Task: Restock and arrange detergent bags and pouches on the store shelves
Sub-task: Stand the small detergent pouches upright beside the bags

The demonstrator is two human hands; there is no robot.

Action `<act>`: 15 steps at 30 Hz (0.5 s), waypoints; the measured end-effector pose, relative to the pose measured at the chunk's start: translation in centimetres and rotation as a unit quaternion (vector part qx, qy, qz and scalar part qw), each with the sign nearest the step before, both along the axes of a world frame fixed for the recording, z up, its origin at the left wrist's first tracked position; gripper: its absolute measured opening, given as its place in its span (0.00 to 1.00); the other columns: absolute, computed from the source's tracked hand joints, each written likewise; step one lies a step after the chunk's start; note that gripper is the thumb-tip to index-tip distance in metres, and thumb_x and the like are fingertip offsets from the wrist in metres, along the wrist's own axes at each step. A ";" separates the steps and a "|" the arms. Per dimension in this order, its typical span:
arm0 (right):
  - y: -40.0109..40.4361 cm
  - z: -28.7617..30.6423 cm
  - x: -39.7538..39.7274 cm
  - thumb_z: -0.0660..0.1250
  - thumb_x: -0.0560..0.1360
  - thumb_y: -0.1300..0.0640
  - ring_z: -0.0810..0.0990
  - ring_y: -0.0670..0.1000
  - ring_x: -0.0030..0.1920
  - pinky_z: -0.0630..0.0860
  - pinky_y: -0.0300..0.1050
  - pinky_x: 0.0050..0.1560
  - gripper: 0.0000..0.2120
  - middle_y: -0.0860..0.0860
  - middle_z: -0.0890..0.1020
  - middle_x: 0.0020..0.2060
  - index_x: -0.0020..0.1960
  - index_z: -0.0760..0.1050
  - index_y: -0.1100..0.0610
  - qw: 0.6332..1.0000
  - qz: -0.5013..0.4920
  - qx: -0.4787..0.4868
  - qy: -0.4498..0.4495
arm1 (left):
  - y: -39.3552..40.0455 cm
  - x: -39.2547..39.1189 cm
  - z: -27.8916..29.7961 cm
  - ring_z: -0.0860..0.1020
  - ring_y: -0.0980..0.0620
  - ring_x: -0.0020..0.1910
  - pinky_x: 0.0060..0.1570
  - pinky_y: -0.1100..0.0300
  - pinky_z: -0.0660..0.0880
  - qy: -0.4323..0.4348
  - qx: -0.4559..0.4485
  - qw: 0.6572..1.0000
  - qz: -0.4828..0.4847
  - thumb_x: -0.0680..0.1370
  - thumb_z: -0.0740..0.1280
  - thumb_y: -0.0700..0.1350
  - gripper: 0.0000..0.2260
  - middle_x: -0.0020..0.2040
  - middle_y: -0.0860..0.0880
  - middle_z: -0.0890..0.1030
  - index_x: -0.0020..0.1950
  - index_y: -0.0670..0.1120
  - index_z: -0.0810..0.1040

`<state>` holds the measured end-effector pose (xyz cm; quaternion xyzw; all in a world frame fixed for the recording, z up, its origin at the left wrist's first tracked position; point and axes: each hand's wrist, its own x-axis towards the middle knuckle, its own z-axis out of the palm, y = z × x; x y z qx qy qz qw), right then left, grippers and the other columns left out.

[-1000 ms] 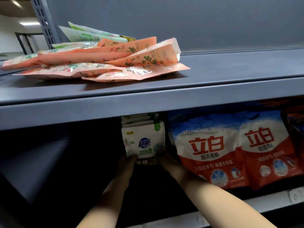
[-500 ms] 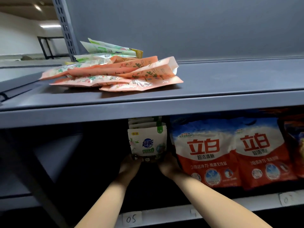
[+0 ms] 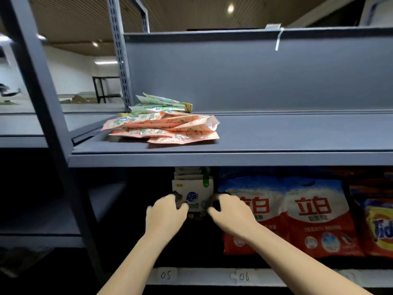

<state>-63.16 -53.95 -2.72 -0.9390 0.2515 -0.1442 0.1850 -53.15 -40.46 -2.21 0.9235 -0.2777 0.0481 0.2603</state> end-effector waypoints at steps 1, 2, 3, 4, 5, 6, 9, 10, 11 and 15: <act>0.3 1.0 -0.7 0.60 0.74 0.44 0.79 0.53 0.52 0.73 0.45 0.45 0.15 0.49 0.80 0.52 0.57 0.76 0.48 1.000 0.008 -0.010 -0.023 | 0.4 -0.7 1.0 0.77 0.48 0.52 0.56 0.55 0.71 -0.028 -0.024 0.999 -0.008 0.78 0.60 0.54 0.13 0.53 0.50 0.80 0.56 0.49 0.77; 0.5 1.9 -1.4 0.60 0.75 0.43 0.79 0.51 0.51 0.72 0.44 0.43 0.14 0.46 0.81 0.50 0.56 0.76 0.46 0.998 0.019 -0.020 -0.048 | 0.9 -1.3 2.1 0.77 0.49 0.49 0.53 0.56 0.72 -0.051 -0.054 0.997 -0.018 0.78 0.60 0.55 0.12 0.50 0.53 0.80 0.53 0.50 0.78; 0.8 3.0 -2.0 0.61 0.75 0.42 0.79 0.48 0.49 0.71 0.43 0.42 0.12 0.42 0.81 0.48 0.54 0.77 0.45 0.997 0.030 -0.026 -0.072 | 1.3 -1.7 3.1 0.78 0.51 0.46 0.49 0.56 0.73 -0.075 -0.094 0.992 -0.024 0.77 0.61 0.55 0.11 0.45 0.55 0.80 0.48 0.51 0.78; 1.0 4.2 -2.5 0.61 0.75 0.41 0.78 0.45 0.47 0.71 0.42 0.41 0.12 0.40 0.81 0.45 0.52 0.78 0.44 0.994 0.039 -0.027 -0.095 | 1.6 -2.0 4.1 0.78 0.54 0.42 0.44 0.57 0.73 -0.097 -0.132 0.986 -0.024 0.77 0.61 0.56 0.11 0.40 0.56 0.80 0.43 0.52 0.78; 1.3 5.3 -2.9 0.61 0.75 0.41 0.78 0.43 0.44 0.72 0.41 0.40 0.11 0.39 0.81 0.42 0.50 0.79 0.44 0.992 0.045 -0.024 -0.117 | 1.8 -2.2 5.2 0.77 0.56 0.38 0.38 0.59 0.71 -0.122 -0.164 0.979 -0.016 0.76 0.62 0.56 0.12 0.36 0.57 0.79 0.38 0.52 0.77; 1.6 6.5 -3.2 0.62 0.75 0.40 0.79 0.41 0.42 0.74 0.41 0.40 0.11 0.38 0.81 0.40 0.47 0.79 0.44 0.989 0.049 -0.022 -0.140 | 2.0 -2.2 6.3 0.75 0.57 0.35 0.34 0.60 0.69 -0.143 -0.191 0.971 -0.007 0.75 0.62 0.56 0.14 0.32 0.56 0.78 0.34 0.51 0.76; 2.3 10.2 -3.4 0.62 0.75 0.41 0.80 0.42 0.41 0.78 0.44 0.43 0.12 0.40 0.83 0.37 0.41 0.79 0.47 0.978 0.062 -0.018 -0.198 | 2.5 -1.3 9.4 0.71 0.55 0.31 0.31 0.61 0.62 -0.182 -0.265 0.947 0.009 0.75 0.62 0.55 0.16 0.28 0.55 0.74 0.28 0.52 0.70; 2.5 11.3 -3.2 0.63 0.75 0.42 0.80 0.43 0.41 0.78 0.45 0.44 0.12 0.40 0.82 0.37 0.39 0.78 0.47 0.974 0.067 -0.017 -0.215 | 2.5 -0.8 10.4 0.70 0.53 0.32 0.31 0.60 0.62 -0.190 -0.285 0.939 0.012 0.75 0.62 0.54 0.16 0.28 0.55 0.73 0.28 0.52 0.70; 2.5 12.3 -2.8 0.63 0.75 0.44 0.81 0.44 0.41 0.79 0.46 0.45 0.11 0.41 0.82 0.36 0.39 0.79 0.48 0.970 0.071 -0.017 -0.231 | 2.6 0.0 11.4 0.70 0.51 0.33 0.32 0.60 0.62 -0.196 -0.300 0.934 0.017 0.75 0.63 0.52 0.15 0.29 0.54 0.73 0.29 0.51 0.71; 2.3 16.0 -0.1 0.63 0.75 0.49 0.81 0.53 0.39 0.78 0.49 0.44 0.12 0.47 0.81 0.31 0.38 0.79 0.54 0.959 0.042 -0.030 -0.279 | 2.1 4.2 15.2 0.73 0.45 0.43 0.41 0.56 0.67 -0.171 -0.283 0.943 0.036 0.75 0.62 0.50 0.08 0.39 0.51 0.79 0.39 0.49 0.77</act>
